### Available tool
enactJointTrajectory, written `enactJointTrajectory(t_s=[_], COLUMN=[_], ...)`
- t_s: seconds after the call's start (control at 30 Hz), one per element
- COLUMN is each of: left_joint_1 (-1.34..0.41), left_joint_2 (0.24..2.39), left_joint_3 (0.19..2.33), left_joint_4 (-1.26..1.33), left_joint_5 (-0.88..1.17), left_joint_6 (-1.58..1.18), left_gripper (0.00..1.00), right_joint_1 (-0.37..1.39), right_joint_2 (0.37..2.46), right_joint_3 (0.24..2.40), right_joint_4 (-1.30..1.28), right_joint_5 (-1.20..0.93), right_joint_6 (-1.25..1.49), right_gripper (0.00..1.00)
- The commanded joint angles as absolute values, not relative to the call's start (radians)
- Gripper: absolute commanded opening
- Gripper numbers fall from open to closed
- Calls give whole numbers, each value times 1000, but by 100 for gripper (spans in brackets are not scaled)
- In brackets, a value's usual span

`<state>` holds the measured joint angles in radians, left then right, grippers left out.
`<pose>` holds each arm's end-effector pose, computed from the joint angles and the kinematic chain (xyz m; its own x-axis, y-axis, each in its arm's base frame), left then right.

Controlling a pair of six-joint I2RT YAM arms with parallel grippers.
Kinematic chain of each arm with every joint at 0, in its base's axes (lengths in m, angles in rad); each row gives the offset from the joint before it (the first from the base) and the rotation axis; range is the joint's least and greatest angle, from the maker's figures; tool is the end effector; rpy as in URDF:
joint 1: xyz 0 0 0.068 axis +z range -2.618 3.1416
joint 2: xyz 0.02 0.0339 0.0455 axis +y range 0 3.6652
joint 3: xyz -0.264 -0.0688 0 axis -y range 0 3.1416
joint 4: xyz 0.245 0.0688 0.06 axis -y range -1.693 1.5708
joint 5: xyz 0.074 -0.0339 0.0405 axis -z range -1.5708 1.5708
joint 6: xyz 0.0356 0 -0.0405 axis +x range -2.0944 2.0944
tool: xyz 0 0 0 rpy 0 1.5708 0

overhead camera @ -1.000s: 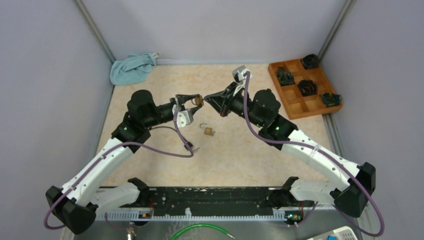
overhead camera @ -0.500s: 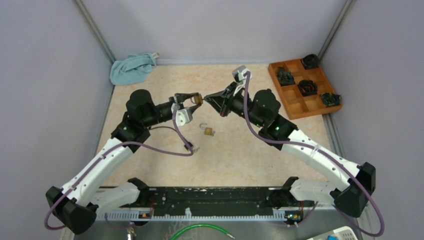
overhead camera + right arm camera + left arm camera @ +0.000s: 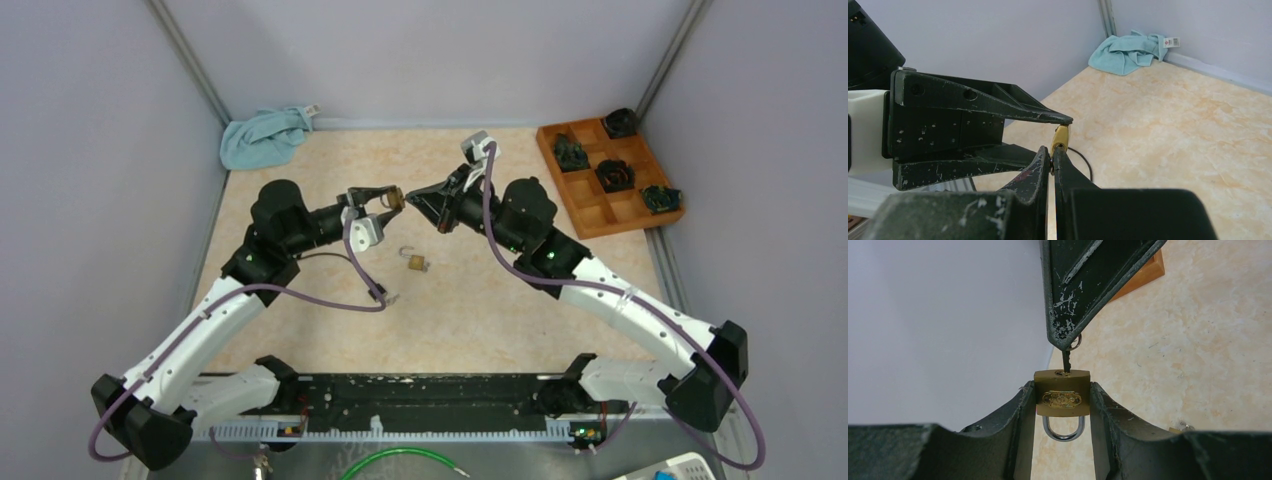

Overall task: Unlock with the key
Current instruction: Unlock the lock.

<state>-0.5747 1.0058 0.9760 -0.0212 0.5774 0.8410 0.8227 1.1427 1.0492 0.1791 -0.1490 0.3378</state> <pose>0.1817 -0.1408 0.3839 0.6520 0.3218 -0.6866 0.6406 0.2507 0.7258 0.1789 0.2006 0.3999 -0.2187 0.2461 -0.9442 -0.7981 0.5116 0.3182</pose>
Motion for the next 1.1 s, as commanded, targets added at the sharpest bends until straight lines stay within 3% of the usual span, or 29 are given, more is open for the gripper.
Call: enactJointTrajectory(t_s=[0.0, 1.07], left_joint_1=[-565, -561], left_joint_2=[980, 994], left_joint_3=[974, 998], left_joint_4=[30, 42], left_joint_5=[594, 592], left_joint_6=[829, 759], left_gripper=[0, 0], right_joint_1=[833, 857], right_joint_2=[1149, 1134], right_joint_3=[1077, 1030], right_joint_4=[242, 249], right_joint_5=[-155, -106], right_joint_6=[342, 317], right_gripper=[0, 0])
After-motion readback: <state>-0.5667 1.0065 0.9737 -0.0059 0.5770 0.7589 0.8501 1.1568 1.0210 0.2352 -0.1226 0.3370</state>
